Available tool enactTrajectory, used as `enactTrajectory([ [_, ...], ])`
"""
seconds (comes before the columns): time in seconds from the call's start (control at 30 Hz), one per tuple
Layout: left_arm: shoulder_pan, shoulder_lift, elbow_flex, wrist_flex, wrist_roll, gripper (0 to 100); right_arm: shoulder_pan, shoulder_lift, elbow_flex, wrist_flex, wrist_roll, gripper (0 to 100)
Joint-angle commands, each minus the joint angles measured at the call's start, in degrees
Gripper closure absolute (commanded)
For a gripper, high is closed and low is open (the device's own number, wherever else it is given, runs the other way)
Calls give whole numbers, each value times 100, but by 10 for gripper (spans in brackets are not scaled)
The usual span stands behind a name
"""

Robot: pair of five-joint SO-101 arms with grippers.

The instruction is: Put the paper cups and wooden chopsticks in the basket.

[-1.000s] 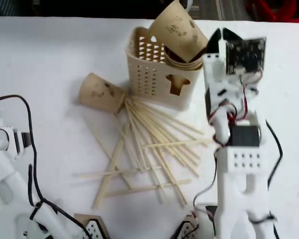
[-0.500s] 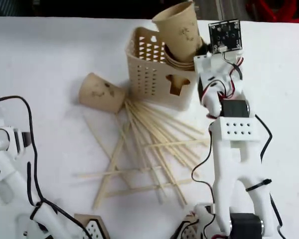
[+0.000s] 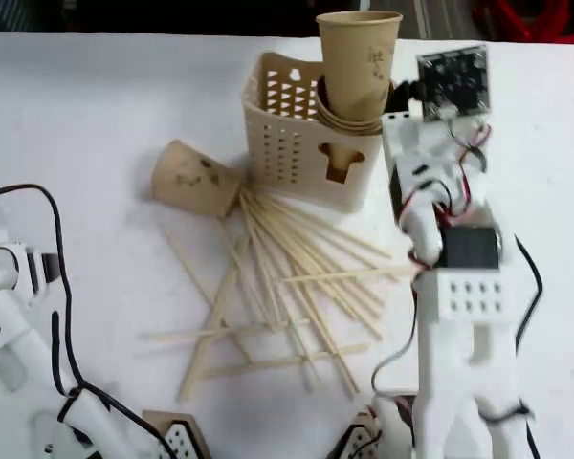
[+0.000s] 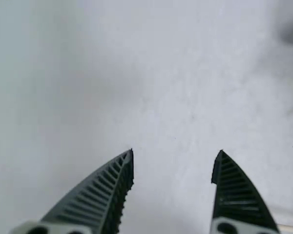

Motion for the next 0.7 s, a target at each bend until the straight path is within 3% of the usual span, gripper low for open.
enactTrajectory([
  [0.0,-4,-127,-53,-97,79,740,13,-637,-343,-22,9,974],
  [0.23,-4,-127,-53,-97,79,740,13,-259,-334,-954,-35,974],
  [0.67,-13,-127,-44,-88,79,740,-514,1226,18,-769,9,974],
])
